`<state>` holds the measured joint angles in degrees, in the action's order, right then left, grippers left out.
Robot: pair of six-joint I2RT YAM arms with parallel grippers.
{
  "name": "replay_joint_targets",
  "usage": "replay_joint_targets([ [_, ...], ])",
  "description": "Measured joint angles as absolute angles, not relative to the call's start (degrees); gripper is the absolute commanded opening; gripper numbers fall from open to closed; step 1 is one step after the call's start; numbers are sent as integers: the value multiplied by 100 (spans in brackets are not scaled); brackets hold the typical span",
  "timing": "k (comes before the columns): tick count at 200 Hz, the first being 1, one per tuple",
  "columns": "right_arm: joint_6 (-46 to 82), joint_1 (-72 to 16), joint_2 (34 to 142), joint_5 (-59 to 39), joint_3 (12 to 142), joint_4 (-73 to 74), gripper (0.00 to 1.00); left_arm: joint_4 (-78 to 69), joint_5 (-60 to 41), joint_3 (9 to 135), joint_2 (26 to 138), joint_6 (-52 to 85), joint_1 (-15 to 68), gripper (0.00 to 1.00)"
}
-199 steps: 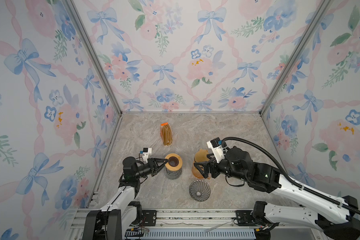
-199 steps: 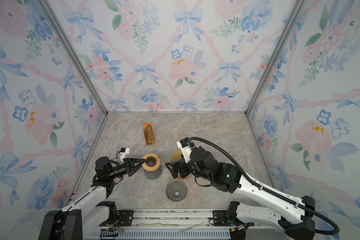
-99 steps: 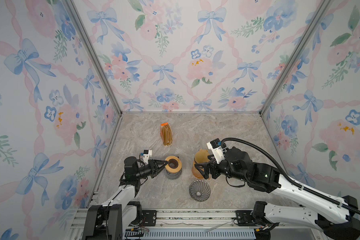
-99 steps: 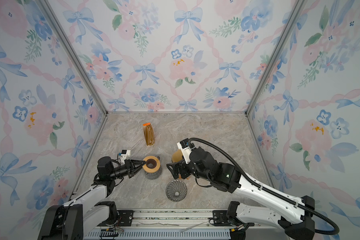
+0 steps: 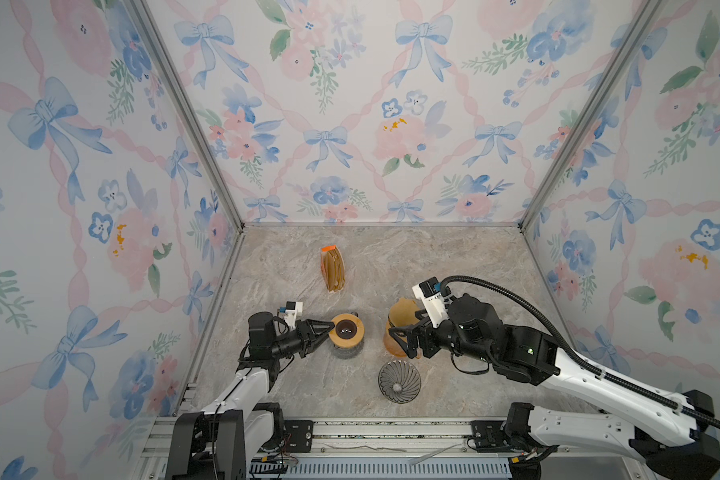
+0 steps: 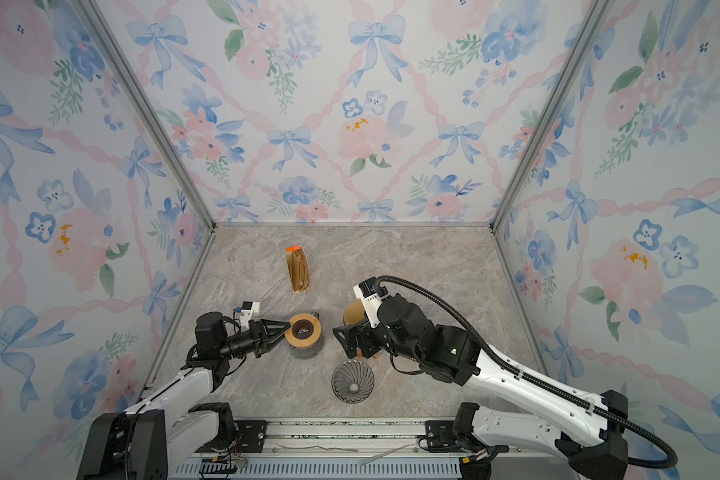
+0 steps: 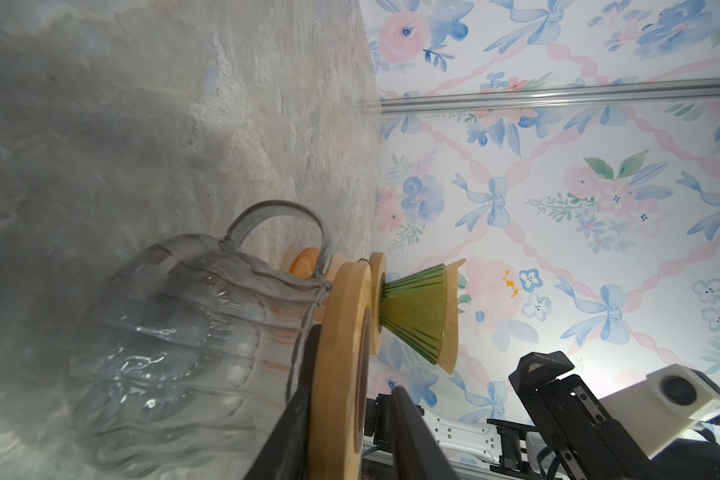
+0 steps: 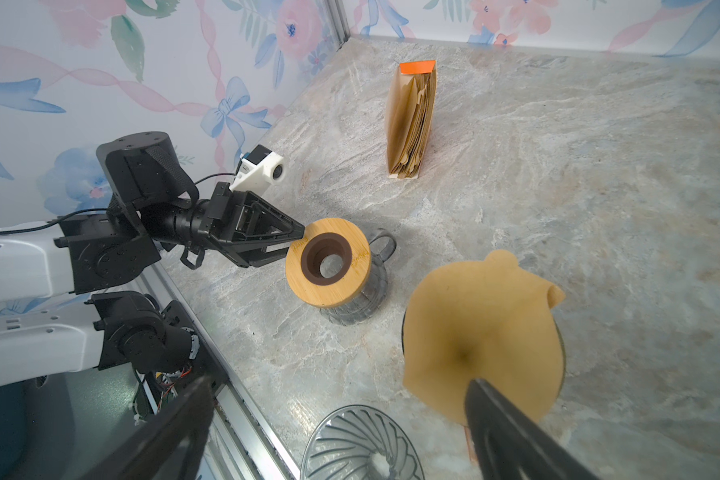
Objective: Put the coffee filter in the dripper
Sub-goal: 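Lower the wooden ring onto the glass pitcher mouth with the left gripper and release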
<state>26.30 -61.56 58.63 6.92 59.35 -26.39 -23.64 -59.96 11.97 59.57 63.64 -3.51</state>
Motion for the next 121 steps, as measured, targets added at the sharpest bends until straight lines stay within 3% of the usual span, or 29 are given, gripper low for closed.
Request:
replay_joint_targets([
  [48, 2633, -6156, 5863, 720, 5935, -2644, 96, -854, -5623, 1865, 5769, 5463, -475, 38],
  [121, 2633, -6156, 5835, 749, 5935, -2685, 96, 237, -5201, 2091, 5664, 4915, -642, 40],
])
